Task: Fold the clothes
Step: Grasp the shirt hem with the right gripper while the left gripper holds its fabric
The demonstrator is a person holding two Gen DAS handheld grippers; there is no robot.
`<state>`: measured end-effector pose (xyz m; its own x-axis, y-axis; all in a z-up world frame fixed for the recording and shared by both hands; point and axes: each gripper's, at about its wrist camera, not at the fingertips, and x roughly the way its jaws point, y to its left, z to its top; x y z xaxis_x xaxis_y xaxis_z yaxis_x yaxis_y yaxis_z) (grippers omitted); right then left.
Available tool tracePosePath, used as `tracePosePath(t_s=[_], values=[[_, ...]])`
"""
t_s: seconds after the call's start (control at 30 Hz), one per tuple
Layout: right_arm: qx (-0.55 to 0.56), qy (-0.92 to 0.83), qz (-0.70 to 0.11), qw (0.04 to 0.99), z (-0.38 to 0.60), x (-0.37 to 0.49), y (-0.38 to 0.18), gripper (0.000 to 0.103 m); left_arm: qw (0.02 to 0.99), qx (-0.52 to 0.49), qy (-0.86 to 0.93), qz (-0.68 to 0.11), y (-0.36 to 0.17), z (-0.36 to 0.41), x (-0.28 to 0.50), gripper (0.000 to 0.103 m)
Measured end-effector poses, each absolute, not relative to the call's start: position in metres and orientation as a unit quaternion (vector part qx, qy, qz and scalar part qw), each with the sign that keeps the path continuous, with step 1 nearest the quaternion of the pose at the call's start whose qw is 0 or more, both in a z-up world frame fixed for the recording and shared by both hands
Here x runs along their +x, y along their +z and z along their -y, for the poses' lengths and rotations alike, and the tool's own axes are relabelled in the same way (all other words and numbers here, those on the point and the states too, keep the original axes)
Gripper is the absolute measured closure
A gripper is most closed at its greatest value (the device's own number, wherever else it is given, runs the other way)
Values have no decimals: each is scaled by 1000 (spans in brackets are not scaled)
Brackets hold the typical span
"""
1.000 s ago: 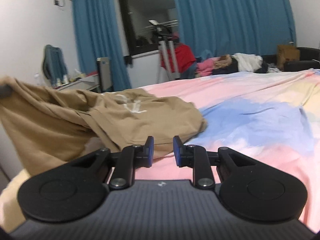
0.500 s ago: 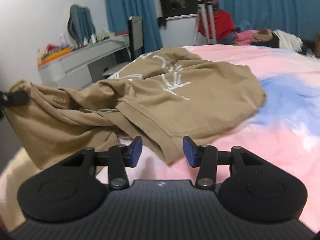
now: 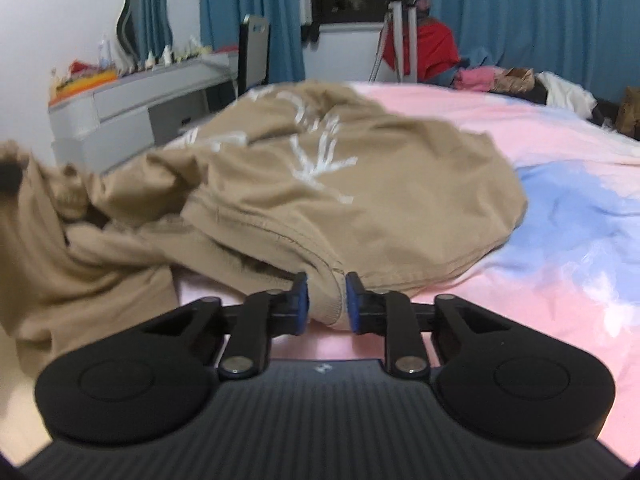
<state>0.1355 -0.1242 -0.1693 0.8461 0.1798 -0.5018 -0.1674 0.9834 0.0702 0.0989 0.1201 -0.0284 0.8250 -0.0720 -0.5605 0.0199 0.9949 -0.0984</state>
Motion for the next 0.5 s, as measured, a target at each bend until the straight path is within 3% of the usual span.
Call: tracePosePath(t_s=[0.5], values=[[89,38,-199,975,168,89,-108,89,947,1,-66,-315,-40,-114,96,95]])
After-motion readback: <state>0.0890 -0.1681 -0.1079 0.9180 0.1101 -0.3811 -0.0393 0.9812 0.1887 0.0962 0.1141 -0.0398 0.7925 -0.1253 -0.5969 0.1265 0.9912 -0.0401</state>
